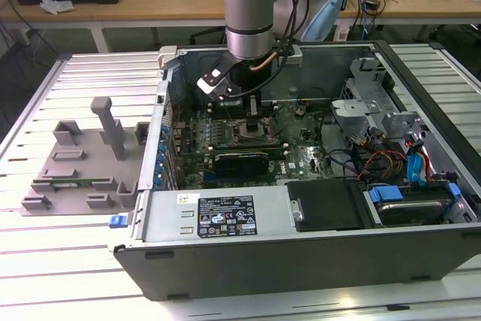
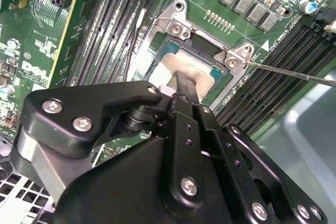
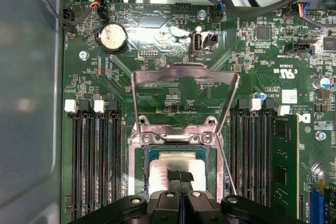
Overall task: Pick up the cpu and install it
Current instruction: 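Place the cpu into insertion slot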
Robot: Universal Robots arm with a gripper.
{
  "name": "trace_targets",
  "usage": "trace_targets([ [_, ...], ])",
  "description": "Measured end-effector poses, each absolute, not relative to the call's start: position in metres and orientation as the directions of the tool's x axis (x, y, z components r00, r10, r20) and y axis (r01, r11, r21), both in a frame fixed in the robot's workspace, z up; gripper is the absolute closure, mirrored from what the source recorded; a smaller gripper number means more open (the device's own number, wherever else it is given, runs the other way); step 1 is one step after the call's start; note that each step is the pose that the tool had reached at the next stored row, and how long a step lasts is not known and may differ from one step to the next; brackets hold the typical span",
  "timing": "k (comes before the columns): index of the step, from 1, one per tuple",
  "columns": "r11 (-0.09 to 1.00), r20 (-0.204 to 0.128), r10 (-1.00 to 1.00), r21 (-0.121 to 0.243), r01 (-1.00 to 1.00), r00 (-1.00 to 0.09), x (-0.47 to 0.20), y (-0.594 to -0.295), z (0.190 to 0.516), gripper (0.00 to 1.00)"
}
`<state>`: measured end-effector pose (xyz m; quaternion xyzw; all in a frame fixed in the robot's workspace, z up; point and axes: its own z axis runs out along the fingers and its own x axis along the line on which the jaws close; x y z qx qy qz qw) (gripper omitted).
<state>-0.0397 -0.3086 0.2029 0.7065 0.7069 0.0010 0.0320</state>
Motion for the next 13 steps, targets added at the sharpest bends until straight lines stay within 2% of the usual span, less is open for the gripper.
trace_targets([
  [13, 0.002, -0.044, 0.999, 0.047, 0.999, 0.0, -0.04, -0.309, 0.23, 0.89],
])
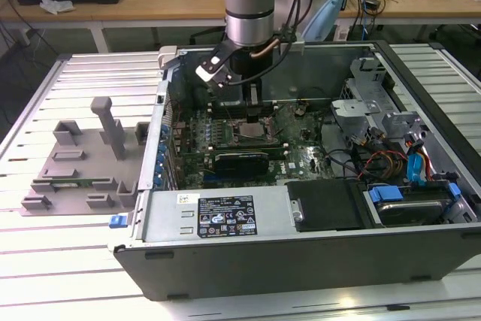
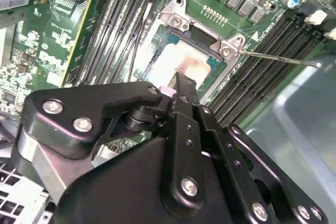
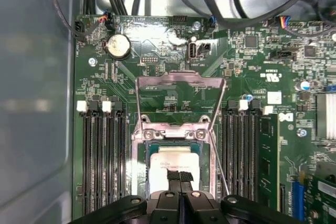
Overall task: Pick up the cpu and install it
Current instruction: 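Place the cpu into insertion slot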
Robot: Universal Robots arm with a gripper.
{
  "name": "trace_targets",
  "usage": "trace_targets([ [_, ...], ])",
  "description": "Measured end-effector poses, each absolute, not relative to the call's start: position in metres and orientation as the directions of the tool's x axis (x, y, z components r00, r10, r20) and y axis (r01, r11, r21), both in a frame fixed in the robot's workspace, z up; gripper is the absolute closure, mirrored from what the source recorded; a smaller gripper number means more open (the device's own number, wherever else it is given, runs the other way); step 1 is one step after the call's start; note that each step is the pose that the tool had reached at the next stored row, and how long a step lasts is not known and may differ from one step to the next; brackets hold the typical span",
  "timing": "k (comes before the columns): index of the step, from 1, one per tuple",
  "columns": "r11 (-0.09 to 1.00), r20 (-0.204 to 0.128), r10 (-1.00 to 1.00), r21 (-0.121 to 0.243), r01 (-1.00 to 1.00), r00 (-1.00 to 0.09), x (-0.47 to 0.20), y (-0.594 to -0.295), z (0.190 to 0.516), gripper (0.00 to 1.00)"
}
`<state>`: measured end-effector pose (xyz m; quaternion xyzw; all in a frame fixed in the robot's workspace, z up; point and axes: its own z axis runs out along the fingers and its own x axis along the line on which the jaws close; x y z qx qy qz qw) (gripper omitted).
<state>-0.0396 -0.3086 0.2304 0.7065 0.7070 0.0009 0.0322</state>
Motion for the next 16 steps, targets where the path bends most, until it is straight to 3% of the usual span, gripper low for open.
trace_targets([
  [16, 0.002, -0.045, 0.999, 0.047, 0.999, 0.0, -0.04, -0.308, 0.251, 0.89],
])
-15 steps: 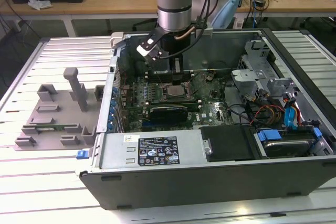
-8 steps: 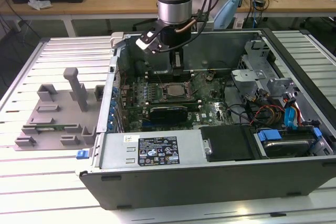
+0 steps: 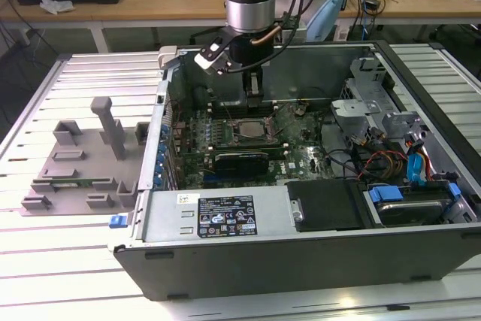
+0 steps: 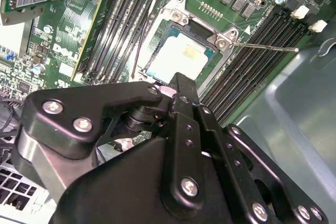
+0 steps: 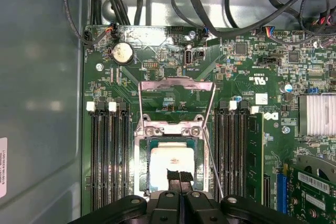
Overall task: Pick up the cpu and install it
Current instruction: 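Place the cpu into insertion slot, then close the cpu cover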
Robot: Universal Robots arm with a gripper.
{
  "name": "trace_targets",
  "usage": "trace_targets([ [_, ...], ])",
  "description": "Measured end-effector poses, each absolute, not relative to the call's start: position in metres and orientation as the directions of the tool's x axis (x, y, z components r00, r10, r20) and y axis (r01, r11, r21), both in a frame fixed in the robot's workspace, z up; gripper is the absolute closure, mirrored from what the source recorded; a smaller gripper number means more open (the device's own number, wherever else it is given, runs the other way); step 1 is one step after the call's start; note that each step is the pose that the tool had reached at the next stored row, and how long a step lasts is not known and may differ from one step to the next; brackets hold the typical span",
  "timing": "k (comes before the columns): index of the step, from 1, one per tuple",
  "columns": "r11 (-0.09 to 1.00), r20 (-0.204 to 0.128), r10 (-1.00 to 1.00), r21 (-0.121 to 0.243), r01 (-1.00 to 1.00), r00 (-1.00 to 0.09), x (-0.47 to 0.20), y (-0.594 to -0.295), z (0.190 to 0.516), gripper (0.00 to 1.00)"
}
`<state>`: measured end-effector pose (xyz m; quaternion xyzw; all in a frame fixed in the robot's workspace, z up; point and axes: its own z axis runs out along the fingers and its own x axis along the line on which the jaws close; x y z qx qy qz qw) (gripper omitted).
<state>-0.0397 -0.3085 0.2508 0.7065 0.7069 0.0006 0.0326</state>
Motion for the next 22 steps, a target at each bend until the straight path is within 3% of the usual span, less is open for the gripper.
trace_targets([
  [22, 0.002, -0.046, 0.999, 0.047, 0.999, 0.0, -0.0336, -0.3085, 0.2508, 0.89],
])
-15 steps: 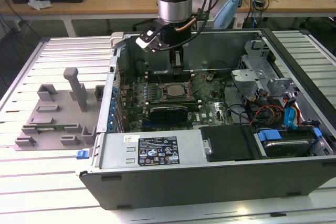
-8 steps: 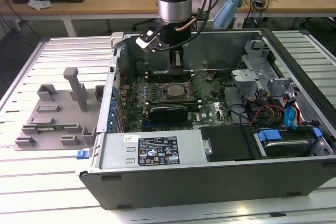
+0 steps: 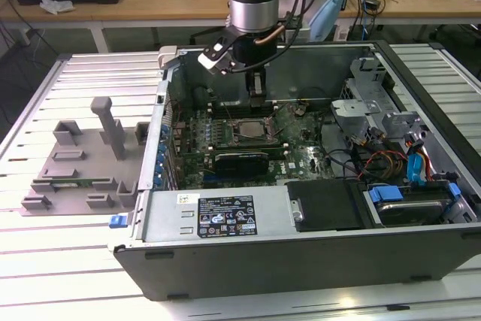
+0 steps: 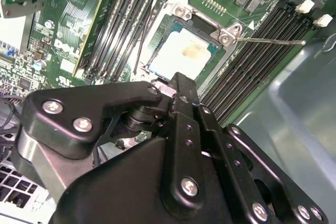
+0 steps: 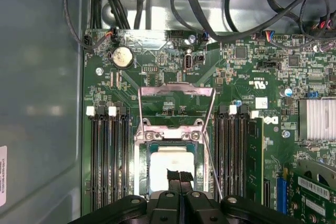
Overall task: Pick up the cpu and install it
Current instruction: 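Close the cpu cover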
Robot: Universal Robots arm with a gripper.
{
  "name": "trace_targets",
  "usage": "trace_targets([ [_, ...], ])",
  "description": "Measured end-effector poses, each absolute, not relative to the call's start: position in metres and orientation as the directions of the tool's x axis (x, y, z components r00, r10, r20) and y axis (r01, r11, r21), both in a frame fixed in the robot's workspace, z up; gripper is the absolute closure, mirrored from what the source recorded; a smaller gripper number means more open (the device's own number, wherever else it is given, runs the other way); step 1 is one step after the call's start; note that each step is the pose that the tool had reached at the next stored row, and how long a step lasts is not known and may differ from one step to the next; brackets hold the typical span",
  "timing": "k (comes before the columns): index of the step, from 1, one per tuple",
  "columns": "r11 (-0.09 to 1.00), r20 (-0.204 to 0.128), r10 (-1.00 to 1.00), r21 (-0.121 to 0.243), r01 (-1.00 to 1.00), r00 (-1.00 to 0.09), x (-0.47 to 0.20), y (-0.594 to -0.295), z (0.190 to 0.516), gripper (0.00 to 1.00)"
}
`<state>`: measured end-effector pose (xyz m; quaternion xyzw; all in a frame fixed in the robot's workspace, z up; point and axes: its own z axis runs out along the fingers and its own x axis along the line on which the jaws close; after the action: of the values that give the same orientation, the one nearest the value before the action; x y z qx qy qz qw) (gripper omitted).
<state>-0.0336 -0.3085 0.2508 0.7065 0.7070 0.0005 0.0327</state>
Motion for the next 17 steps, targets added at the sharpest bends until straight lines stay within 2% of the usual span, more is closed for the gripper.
trace_targets([
  [9, 0.002, -0.046, 0.999, 0.047, 0.999, 0.001, -0.02, -0.308, 0.251, 0.89],
  [17, 0.002, -0.045, 0.999, 0.047, 0.999, 0.0, -0.02, -0.308, 0.273, 0.89],
])
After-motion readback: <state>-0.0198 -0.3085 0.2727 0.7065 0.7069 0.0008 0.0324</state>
